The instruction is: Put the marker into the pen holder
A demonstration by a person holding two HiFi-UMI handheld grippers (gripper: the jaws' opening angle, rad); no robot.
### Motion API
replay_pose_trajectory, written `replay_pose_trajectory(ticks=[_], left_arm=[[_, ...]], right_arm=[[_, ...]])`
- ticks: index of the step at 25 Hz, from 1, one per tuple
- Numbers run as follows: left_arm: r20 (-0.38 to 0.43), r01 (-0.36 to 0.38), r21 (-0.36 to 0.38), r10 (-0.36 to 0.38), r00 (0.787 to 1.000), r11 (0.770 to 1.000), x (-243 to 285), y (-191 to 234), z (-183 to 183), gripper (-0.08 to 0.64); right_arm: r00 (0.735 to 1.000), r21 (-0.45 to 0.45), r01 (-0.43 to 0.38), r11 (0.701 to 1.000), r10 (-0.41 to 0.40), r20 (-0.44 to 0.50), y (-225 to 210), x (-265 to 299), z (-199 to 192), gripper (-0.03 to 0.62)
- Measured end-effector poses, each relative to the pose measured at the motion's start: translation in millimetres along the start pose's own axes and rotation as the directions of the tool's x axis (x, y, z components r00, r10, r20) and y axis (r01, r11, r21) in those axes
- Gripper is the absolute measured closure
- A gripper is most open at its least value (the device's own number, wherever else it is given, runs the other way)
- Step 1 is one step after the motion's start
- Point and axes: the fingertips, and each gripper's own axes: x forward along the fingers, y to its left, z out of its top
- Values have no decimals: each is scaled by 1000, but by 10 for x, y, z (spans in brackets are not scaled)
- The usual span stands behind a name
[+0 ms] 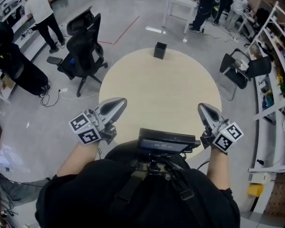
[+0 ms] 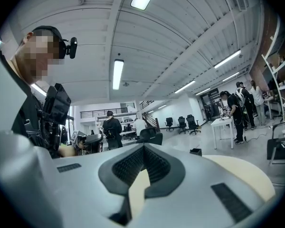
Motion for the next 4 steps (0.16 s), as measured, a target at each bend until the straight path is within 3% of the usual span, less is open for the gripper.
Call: replay_pose_trajectory(ticks=[4], left_arm=[[-1, 8, -3, -8, 1000, 1000, 0, 6, 1, 566]], right_arm=[[1000, -9, 0, 1000, 0, -3, 30, 10, 2, 589]])
